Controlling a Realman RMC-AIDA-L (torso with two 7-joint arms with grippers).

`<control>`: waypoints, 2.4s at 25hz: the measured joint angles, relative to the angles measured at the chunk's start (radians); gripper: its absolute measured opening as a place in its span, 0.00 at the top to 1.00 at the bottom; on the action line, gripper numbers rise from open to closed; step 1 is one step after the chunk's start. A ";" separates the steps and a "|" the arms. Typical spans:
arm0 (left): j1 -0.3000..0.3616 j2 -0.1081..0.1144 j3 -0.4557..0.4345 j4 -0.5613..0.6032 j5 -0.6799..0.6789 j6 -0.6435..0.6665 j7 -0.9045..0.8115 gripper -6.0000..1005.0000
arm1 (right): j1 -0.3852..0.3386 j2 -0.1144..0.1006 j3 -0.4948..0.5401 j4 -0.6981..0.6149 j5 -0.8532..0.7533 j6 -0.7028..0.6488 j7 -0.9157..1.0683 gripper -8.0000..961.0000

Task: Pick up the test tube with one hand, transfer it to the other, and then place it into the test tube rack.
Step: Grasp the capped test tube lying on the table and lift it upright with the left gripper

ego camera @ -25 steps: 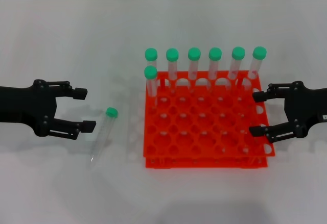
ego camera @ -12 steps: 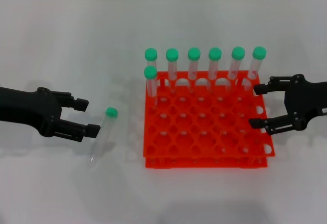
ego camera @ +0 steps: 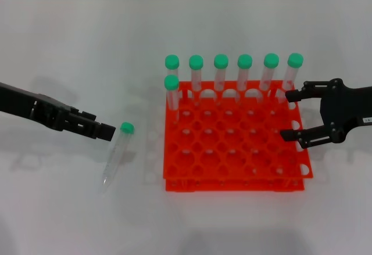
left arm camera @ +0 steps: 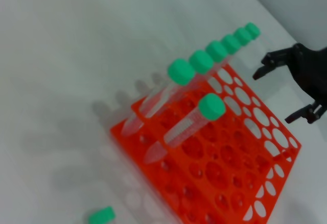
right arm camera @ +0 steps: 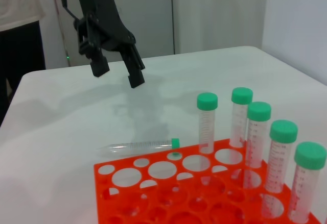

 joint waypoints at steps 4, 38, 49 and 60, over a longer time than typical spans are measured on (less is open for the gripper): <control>-0.028 0.009 0.049 0.025 0.048 0.013 -0.130 0.16 | 0.003 0.002 -0.003 0.000 -0.003 0.009 -0.001 0.11; -0.172 -0.086 0.269 -0.039 0.391 -0.105 -0.373 0.21 | 0.019 0.013 -0.009 0.010 -0.007 0.043 -0.017 0.11; -0.180 -0.098 0.318 -0.051 0.393 -0.116 -0.438 0.21 | 0.017 0.019 -0.009 0.011 -0.008 0.036 -0.036 0.11; -0.189 -0.103 0.318 -0.062 0.394 -0.133 -0.452 0.21 | 0.011 0.022 -0.009 0.013 -0.006 0.017 -0.044 0.11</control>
